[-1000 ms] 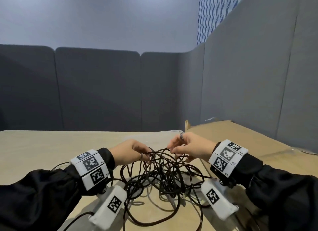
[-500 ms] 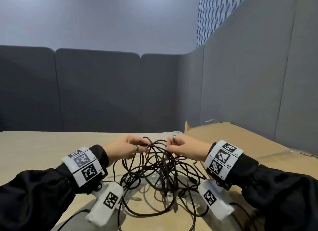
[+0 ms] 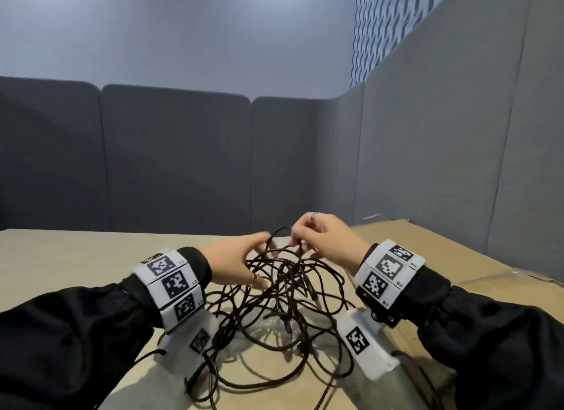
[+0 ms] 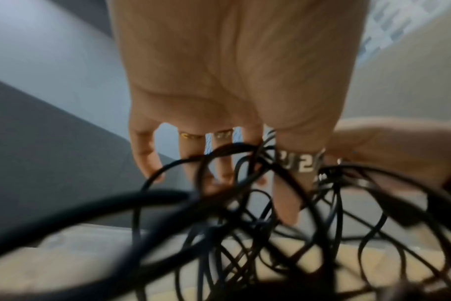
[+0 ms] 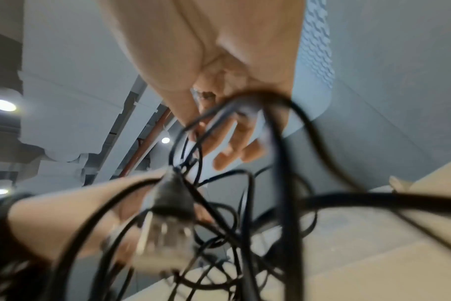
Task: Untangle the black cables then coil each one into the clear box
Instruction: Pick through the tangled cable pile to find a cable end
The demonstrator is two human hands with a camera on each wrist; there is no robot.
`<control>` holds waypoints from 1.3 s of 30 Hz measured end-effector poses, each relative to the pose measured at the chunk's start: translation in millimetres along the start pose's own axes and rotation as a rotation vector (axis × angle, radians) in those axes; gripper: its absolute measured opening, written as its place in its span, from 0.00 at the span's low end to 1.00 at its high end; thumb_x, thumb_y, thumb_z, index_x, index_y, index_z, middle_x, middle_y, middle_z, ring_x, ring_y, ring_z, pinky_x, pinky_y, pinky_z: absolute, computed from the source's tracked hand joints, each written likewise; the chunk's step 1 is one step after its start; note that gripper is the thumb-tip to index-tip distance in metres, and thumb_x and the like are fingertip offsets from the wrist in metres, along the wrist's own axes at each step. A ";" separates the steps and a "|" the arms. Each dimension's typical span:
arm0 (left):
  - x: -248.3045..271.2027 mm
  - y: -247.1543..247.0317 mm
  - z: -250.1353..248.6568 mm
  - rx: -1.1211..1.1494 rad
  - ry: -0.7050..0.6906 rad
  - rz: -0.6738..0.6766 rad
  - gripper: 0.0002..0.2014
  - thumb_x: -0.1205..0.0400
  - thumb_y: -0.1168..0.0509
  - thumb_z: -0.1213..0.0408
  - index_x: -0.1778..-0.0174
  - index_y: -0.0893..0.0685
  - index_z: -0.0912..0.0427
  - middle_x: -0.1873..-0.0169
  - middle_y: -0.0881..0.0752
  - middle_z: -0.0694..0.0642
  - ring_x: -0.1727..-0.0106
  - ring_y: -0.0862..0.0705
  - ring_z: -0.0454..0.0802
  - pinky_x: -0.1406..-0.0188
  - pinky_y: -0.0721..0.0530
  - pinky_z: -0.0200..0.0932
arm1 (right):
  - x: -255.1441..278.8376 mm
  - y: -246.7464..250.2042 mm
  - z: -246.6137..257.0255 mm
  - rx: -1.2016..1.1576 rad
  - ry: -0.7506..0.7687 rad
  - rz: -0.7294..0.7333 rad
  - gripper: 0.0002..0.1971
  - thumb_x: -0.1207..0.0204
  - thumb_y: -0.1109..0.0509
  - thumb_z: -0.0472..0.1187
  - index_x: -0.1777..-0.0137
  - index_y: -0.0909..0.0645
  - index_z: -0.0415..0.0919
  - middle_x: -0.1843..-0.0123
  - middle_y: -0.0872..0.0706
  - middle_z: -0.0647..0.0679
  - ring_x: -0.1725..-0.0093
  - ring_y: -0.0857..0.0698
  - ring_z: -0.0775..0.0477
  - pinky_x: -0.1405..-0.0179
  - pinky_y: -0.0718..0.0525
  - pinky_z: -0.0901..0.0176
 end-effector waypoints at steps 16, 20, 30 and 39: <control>23.0 24.9 63.7 -0.302 0.292 -0.039 0.28 0.35 0.51 0.19 0.64 0.23 0.38 0.61 0.17 0.41 0.51 0.20 0.44 0.33 0.32 0.55 | 4.2 90.0 2.2 0.308 0.236 -0.471 0.10 0.18 0.38 0.46 0.61 0.26 0.46 0.72 0.25 0.56 0.73 0.27 0.58 0.70 0.28 0.69; 30.7 30.6 77.6 -0.339 0.369 -0.016 0.39 0.48 0.54 0.15 0.60 0.20 0.43 0.59 0.18 0.41 0.51 0.21 0.41 0.32 0.38 0.57 | 3.9 95.7 -7.2 0.693 0.132 -0.085 0.06 0.27 0.31 0.59 0.62 0.17 0.62 0.57 0.12 0.61 0.55 0.16 0.59 0.52 0.21 0.60; 53.8 43.0 132.6 -0.306 0.562 0.015 0.24 0.35 0.36 0.28 0.62 0.19 0.46 0.57 0.16 0.46 0.51 0.20 0.47 0.47 0.23 0.41 | 6.1 217.7 -22.5 0.190 0.101 -0.998 0.17 0.19 0.39 0.49 0.71 0.28 0.50 0.75 0.25 0.53 0.80 0.26 0.64 0.70 0.32 0.59; 32.0 52.8 69.7 0.303 0.283 -0.108 0.43 0.41 0.29 0.57 0.26 0.33 0.43 0.26 0.31 0.52 0.27 0.32 0.46 0.32 0.34 0.39 | -3.3 181.4 9.5 0.092 0.169 -0.723 0.16 0.17 0.39 0.47 0.68 0.26 0.48 0.74 0.29 0.45 0.84 0.31 0.61 0.81 0.33 0.69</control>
Point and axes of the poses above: each hand's wrist, its own x-axis away from the middle knuckle, its own y-axis out of the back of the hand, z = x × y, the point moved 4 cm from there along -x, towards the middle knuckle
